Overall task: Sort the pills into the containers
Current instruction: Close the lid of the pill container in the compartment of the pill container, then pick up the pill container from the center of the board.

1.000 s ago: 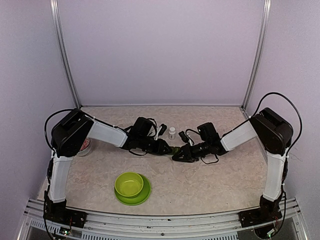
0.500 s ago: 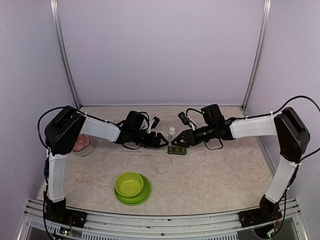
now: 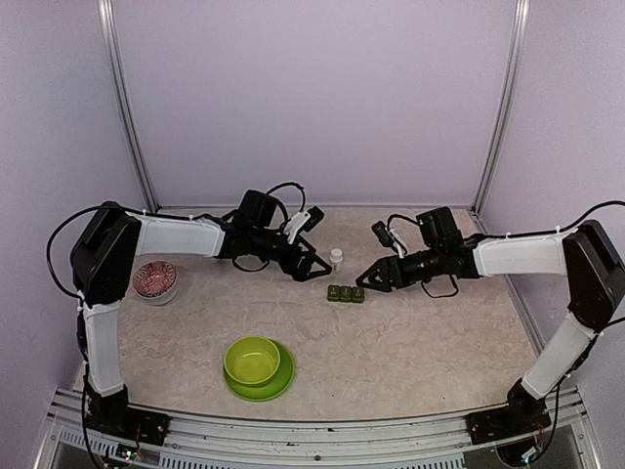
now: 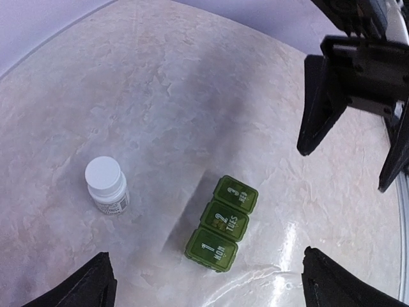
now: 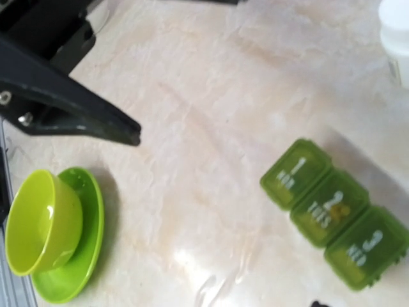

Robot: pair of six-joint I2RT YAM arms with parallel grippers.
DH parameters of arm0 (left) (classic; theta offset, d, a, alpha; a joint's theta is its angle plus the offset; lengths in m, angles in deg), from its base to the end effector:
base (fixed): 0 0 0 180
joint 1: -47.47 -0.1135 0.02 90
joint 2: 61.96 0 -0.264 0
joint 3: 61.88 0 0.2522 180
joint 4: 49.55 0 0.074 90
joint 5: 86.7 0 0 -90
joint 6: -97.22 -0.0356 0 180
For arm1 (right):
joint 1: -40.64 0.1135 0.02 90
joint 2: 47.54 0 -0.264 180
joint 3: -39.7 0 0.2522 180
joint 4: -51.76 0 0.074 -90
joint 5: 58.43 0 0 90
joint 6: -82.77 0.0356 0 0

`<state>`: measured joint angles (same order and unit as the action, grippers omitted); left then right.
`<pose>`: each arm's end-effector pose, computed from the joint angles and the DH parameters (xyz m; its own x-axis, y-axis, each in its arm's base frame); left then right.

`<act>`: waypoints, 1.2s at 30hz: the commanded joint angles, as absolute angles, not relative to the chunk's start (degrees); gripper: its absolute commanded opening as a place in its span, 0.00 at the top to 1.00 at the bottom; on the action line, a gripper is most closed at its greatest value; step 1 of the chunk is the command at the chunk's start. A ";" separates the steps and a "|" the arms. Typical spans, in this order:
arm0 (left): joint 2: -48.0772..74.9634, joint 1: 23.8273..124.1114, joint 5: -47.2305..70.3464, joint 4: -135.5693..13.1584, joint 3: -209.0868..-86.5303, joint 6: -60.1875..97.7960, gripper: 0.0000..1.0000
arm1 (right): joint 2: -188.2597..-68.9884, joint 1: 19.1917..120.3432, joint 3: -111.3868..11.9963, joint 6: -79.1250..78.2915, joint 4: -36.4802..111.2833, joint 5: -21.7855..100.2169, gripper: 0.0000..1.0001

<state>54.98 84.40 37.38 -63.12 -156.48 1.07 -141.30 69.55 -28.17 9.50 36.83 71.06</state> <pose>0.3531 -0.2903 0.1923 -0.3740 0.3921 -0.8405 0.9057 0.3494 -0.2400 0.2876 0.1847 0.2005 -0.7767 -0.1751 -0.6051 -0.5960 0.5151 0.6160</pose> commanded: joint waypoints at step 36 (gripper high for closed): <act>71.36 92.69 23.76 -83.06 -173.27 -30.13 0.31 | -127.52 67.05 -17.41 11.34 37.29 69.87 0.30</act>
<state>70.33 91.63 26.17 -86.23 -173.50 -30.77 -128.53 67.82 -18.14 10.88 36.24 70.05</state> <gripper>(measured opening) 0.686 0.703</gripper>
